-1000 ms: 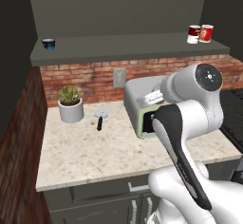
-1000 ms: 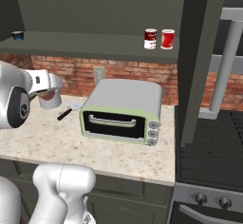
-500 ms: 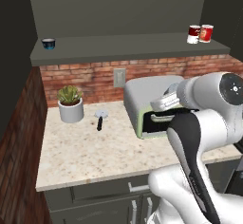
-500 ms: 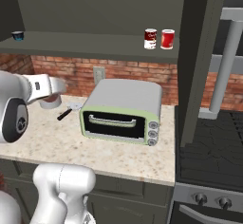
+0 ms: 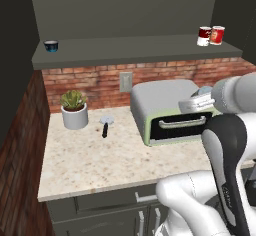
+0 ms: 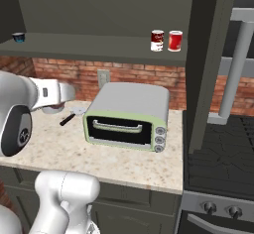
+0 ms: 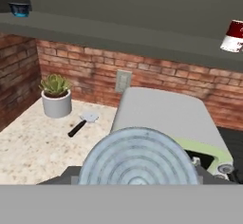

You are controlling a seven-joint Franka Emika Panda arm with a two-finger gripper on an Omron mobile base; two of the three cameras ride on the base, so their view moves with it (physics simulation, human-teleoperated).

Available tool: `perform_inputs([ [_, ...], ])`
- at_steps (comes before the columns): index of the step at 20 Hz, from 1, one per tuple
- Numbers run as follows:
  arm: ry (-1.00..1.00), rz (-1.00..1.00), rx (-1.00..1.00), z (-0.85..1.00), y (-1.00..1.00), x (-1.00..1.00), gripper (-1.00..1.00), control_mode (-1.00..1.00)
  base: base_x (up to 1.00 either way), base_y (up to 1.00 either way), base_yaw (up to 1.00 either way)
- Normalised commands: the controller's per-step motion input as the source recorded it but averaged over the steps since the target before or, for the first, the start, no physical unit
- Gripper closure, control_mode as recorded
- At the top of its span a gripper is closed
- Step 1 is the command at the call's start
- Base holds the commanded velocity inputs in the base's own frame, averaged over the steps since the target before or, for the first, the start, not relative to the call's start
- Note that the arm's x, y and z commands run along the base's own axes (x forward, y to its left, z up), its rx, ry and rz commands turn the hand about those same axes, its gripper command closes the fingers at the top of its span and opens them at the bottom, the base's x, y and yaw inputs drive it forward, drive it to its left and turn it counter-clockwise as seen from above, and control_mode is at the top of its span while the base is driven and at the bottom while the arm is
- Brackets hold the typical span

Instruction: Pick the cans from the counter and place them in their designated side in the cabinet.

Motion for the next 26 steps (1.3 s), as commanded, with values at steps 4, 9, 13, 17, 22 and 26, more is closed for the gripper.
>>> perform_inputs([
  [4,0.00,-0.03,0.00,0.01,-0.14,-0.29,1.00,-1.00,0.00,0.00,0.00],
  [9,0.02,-0.07,0.06,0.11,-0.16,-0.25,1.00,-1.00,0.00,0.00,0.00],
  [13,0.00,-0.05,0.06,0.23,-0.07,-0.08,1.00,-1.00,0.00,0.00,0.00],
  [17,0.00,-0.04,0.01,0.25,-0.08,0.01,1.00,-1.00,0.00,0.00,0.00],
  [22,0.00,-0.04,0.00,0.17,-0.15,0.00,1.00,-1.00,0.00,0.00,0.00],
  [26,-0.01,-0.01,0.00,0.12,-0.11,0.04,1.00,-1.00,0.00,0.00,0.00],
])
